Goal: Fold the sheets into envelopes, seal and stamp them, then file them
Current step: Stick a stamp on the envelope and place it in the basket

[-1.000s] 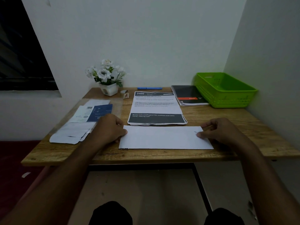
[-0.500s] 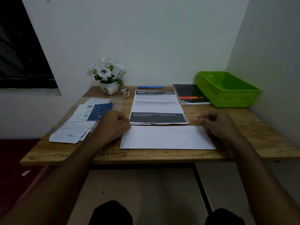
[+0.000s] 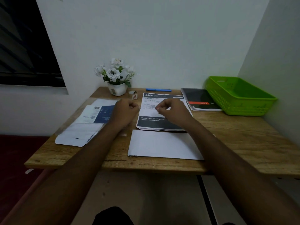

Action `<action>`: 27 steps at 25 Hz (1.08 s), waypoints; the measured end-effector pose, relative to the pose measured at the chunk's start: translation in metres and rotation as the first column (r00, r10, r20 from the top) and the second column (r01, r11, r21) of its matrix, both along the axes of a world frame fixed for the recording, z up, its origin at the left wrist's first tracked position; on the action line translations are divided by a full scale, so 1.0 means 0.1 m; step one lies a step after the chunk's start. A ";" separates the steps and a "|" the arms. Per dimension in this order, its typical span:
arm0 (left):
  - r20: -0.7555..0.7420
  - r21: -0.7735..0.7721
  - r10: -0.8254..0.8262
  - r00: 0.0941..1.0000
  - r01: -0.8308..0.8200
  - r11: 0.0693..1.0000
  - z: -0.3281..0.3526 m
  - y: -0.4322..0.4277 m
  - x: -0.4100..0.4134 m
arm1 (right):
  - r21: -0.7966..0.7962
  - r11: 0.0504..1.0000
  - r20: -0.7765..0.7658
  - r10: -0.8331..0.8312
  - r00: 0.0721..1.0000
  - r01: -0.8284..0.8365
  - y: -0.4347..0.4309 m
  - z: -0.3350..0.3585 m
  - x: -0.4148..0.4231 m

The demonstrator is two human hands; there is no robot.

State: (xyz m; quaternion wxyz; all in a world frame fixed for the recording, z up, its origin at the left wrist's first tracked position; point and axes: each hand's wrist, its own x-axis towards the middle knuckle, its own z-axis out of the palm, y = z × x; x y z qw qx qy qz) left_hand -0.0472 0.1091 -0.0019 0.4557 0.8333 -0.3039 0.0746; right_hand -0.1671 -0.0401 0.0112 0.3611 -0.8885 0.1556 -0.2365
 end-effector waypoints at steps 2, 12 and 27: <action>0.028 -0.038 0.032 0.999 -0.030 0.999 0.00 -0.08 0.10 | -0.023 0.999 -0.032 0.045 0.998 -0.046 0.08 0.02 0.29; 0.127 0.011 0.070 0.989 -0.072 0.997 -0.15 0.00 0.34 | -0.427 0.902 -0.189 -0.018 0.982 -0.065 -0.01 -0.06 1.59; 0.237 -0.068 0.133 0.962 -0.120 0.990 -0.16 -0.01 0.44 | 0.014 0.987 0.048 0.159 0.986 -0.160 -0.12 -0.05 1.40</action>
